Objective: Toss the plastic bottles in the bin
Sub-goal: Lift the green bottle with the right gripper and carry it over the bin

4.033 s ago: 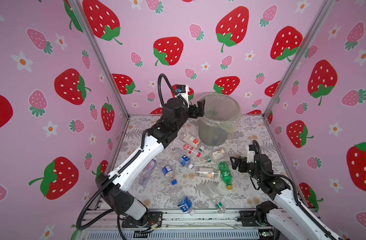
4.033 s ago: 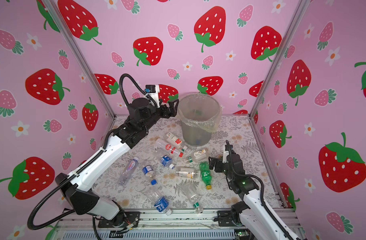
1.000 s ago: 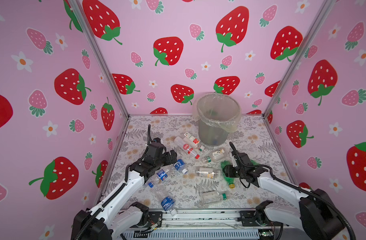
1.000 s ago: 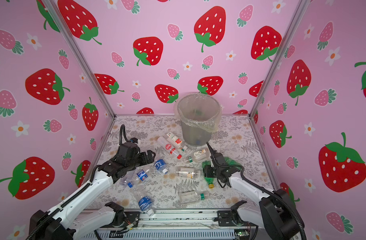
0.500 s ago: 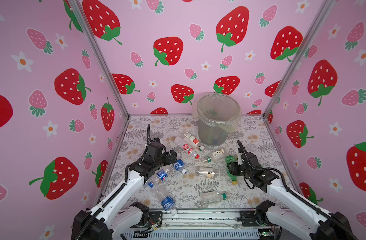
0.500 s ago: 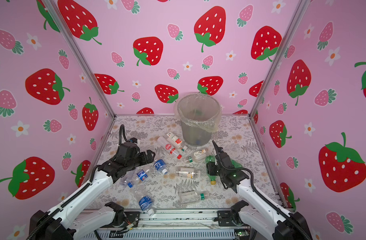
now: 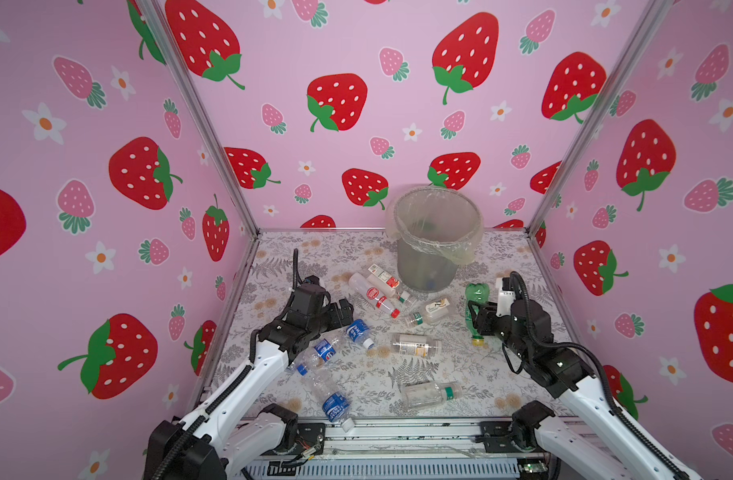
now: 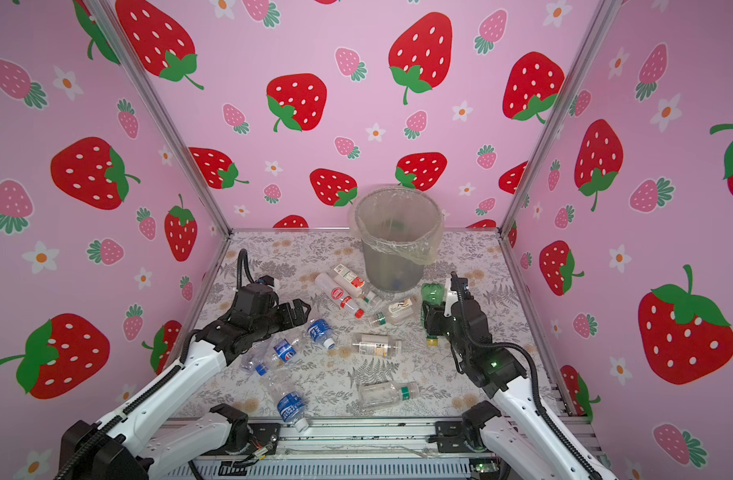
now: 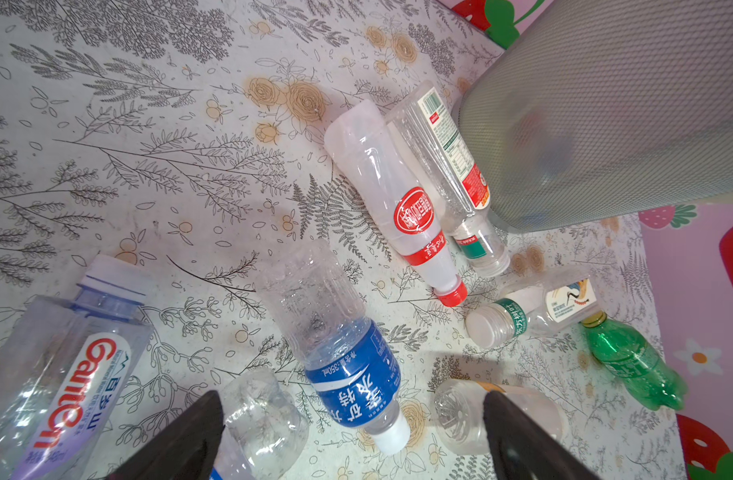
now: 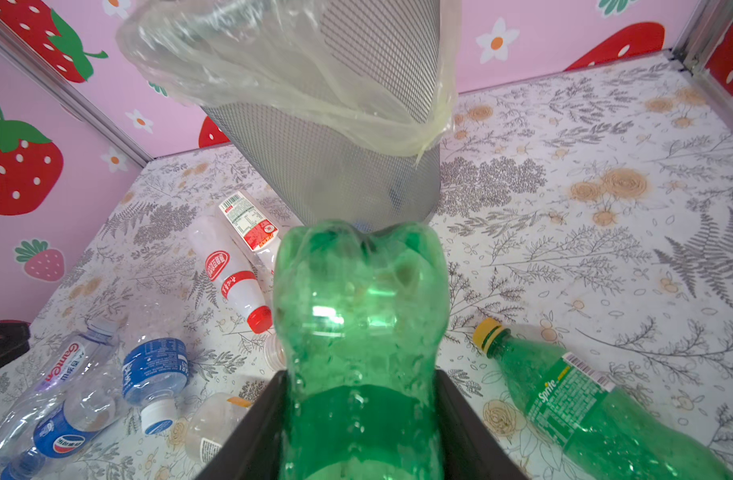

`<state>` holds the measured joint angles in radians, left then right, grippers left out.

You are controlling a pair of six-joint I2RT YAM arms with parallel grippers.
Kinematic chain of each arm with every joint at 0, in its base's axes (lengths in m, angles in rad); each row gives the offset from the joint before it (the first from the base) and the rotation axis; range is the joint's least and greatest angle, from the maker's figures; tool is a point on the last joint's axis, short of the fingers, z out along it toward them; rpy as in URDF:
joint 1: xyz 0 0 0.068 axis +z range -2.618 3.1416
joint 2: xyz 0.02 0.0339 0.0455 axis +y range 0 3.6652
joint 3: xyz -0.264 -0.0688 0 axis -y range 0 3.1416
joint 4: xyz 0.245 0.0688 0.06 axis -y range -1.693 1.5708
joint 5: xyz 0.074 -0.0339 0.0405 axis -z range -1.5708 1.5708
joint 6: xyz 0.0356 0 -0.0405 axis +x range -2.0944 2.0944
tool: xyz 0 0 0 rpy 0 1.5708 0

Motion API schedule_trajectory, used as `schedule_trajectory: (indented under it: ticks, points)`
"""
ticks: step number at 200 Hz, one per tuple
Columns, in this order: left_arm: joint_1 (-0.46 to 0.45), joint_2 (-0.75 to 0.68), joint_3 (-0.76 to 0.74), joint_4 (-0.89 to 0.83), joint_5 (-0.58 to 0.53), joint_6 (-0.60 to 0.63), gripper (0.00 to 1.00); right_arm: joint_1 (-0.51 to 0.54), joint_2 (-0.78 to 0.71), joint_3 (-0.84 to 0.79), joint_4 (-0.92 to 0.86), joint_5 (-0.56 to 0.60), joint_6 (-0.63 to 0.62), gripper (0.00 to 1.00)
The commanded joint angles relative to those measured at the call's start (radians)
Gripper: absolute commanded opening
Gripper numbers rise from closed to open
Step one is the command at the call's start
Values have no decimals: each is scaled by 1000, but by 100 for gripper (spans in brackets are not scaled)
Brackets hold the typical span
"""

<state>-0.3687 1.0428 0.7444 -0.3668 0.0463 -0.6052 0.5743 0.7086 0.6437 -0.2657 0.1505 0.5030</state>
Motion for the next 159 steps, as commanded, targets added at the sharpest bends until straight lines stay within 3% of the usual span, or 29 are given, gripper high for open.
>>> schedule_trajectory:
  ticks: [1, 82, 159]
  points:
    - [7, 7, -8, 3, 12, -15, 99, 6, -22, 31, 55, 1, -47, 52]
    - [13, 13, -14, 8, 13, -18, 99, 6, -63, 53, 185, -45, -108, 53]
    - [23, 1, -26, 1, 12, -11, 99, 6, 78, 191, 235, 9, -144, 52]
